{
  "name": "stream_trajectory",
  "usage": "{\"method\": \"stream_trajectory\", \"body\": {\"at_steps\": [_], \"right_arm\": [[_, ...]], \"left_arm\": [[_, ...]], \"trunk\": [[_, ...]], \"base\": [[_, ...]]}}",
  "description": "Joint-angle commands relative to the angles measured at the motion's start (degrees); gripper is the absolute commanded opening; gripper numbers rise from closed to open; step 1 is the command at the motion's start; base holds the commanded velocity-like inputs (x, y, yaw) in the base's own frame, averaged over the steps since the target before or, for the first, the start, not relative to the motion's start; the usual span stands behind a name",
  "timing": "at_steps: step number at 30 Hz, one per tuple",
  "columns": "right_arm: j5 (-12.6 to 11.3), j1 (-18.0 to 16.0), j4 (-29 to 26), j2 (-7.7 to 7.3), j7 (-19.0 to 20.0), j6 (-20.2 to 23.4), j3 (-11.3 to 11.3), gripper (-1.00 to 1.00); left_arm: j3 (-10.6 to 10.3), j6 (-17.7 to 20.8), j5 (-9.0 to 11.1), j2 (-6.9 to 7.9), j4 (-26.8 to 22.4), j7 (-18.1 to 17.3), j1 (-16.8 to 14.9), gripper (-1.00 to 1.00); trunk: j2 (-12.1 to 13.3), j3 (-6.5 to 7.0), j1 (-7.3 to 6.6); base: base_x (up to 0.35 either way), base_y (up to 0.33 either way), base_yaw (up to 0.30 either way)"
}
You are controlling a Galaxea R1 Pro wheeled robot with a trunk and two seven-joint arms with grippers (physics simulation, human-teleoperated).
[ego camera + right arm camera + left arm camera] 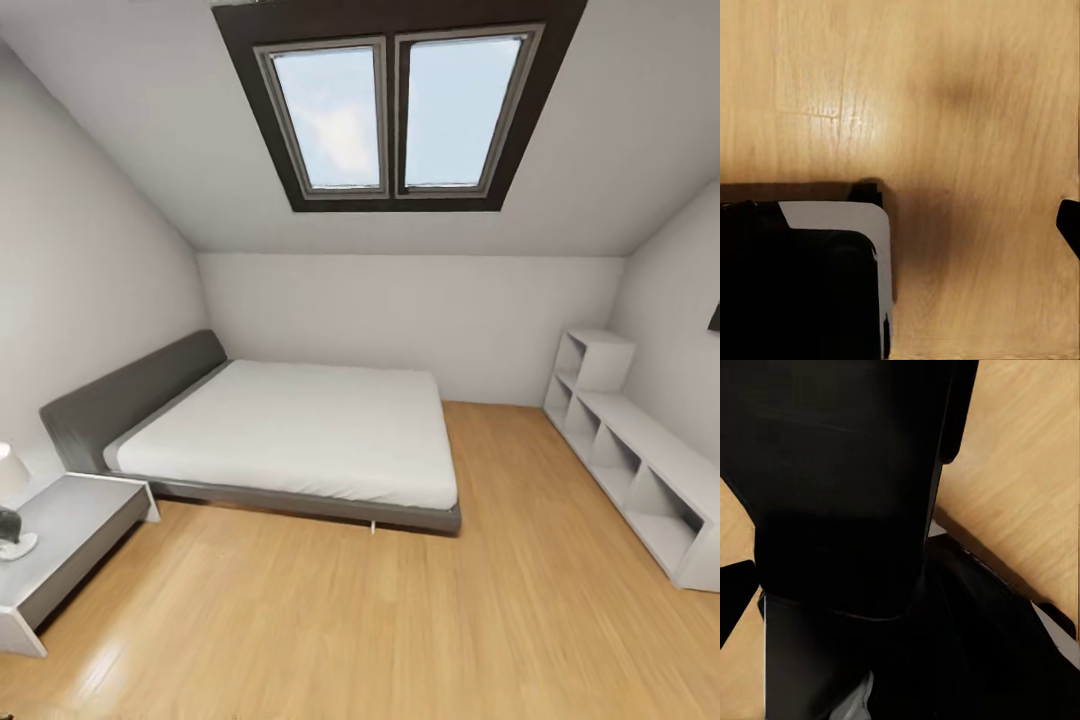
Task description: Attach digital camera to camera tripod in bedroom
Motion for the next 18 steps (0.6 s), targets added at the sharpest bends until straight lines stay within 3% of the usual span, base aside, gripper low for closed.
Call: {"method": "stream_trajectory", "body": {"at_steps": [1, 2, 3, 8, 13, 18], "right_arm": [[0.2, 2.4, 0.2, -0.46, 0.0, -1.4, -0.1, 1.00], [0.2, 3.6, 0.2, -0.62, 0.0, -2.3, -0.1, 1.00], [0.2, 5.9, 0.3, -0.88, -0.1, -4.3, -0.1, 1.00], [0.2, 10.1, 0.4, -1.22, -0.2, -9.0, -0.1, 1.00], [0.2, 11.3, 0.4, -1.31, -0.3, -10.8, -0.1, 1.00], [0.2, 11.7, 0.4, -1.34, -0.7, -11.3, -0.1, 1.00]], "left_arm": [[-0.8, -0.7, -0.7, -0.11, 0.3, -2.8, 1.6, -1.00], [-0.8, -1.2, -0.9, -0.12, 0.4, -4.7, 2.4, -1.00], [-0.8, -2.1, -1.2, -0.14, 0.6, -8.9, 4.1, -1.00], [-0.7, -6.8, -1.6, 0.05, 1.0, -17.7, 7.9, -1.00], [-0.6, -12.2, -1.3, 0.47, 1.1, -19.6, 9.3, -1.00], [-0.5, -14.3, -1.0, 0.58, 1.2, -16.7, 9.7, -1.00]], "trunk": [[0.0, 0.00, 0.03], [0.0, 0.00, 0.03], [0.0, 0.00, 0.03], [0.0, 0.00, 0.03], [0.0, 0.00, 0.03], [0.0, 0.00, 0.03]], "base": [[0.000, -0.007, 0.300], [0.000, -0.006, 0.300], [0.000, -0.004, 0.300], [0.000, -0.002, 0.300], [0.000, 0.000, 0.298], [0.000, 0.000, 0.296]]}}
